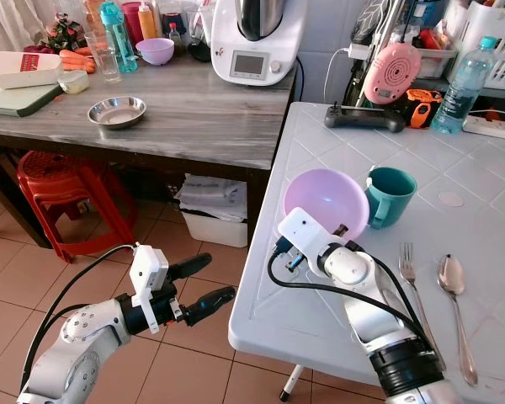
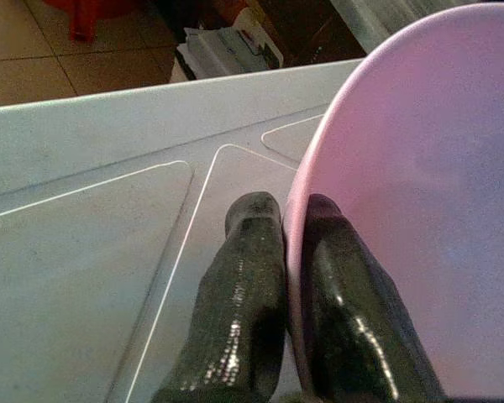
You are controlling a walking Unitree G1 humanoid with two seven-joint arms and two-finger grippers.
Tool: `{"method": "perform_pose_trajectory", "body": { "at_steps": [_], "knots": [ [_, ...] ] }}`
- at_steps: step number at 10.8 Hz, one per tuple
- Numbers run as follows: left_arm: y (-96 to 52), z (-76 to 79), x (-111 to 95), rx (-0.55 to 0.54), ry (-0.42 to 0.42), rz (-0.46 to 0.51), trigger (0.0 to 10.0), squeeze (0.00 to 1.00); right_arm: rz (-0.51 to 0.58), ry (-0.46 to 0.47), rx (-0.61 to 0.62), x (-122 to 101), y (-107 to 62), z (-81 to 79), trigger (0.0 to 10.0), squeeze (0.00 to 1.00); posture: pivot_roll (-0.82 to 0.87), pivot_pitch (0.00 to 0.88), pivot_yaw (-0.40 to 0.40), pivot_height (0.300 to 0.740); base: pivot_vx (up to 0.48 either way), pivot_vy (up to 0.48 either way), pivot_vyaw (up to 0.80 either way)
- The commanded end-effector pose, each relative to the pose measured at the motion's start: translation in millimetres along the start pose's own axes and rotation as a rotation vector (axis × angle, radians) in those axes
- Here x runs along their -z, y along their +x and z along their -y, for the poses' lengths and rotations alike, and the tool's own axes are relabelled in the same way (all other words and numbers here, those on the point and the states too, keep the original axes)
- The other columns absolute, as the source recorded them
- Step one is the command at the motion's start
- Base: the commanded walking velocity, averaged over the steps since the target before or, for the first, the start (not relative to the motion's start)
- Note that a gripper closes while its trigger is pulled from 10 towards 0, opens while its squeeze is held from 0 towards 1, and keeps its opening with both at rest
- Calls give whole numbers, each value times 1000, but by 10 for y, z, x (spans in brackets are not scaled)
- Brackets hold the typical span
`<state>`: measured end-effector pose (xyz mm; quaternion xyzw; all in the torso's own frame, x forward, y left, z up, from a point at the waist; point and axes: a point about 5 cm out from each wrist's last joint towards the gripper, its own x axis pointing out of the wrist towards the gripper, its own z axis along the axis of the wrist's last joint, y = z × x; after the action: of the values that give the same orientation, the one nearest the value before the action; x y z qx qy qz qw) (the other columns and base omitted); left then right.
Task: Setting the table
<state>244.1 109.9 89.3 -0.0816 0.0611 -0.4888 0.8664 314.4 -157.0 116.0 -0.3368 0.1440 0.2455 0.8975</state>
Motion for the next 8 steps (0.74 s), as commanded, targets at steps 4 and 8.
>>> {"method": "perform_pose_trajectory", "body": {
  "at_steps": [4, 8],
  "knots": [
    [-2, -66, -53, -63, 12, 29, 10000, 0, 81, 23, 78, -110, -53, 57, 0, 0, -33, 23, 17, 740, 0, 0, 0],
    [-22, -384, -186, -283, 52, 65, 10000, 0, 180, 136, 204, -233, -83, 3, 10000, 0, -35, 19, 19, 740, 0, 0, 0]
  ]
}}
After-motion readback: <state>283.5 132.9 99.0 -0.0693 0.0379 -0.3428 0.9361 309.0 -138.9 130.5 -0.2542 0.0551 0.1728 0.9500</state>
